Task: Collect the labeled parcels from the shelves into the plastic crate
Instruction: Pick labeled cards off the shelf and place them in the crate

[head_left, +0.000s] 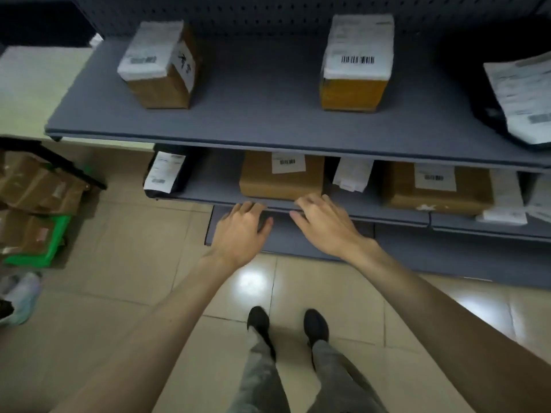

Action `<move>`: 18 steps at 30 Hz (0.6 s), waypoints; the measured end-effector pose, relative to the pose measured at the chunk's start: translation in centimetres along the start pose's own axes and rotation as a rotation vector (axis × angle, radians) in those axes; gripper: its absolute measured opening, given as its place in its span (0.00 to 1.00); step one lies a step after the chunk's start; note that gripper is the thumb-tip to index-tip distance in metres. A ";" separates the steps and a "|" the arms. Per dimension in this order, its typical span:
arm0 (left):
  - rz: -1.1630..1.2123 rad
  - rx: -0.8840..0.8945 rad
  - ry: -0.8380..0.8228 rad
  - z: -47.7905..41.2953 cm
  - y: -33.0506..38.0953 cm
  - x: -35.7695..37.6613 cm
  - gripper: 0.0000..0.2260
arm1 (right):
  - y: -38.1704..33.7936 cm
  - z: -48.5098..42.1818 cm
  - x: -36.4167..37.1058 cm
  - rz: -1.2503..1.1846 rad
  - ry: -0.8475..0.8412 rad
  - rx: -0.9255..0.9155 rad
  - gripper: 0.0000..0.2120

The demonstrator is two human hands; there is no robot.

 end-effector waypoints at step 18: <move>0.497 -0.173 0.032 -16.5 -17.8 5.9 0.29 | 7.3 -13.0 11.2 -0.139 0.244 0.576 0.24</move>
Point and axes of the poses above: each hand's wrist, its own z-axis away from the middle knuckle, its own x-axis out of the palm, y = z × x, the point moved 7 cm from there along -z, towards the middle knuckle, and after that the axes turned 14 degrees about z, right-handed, at the moved point
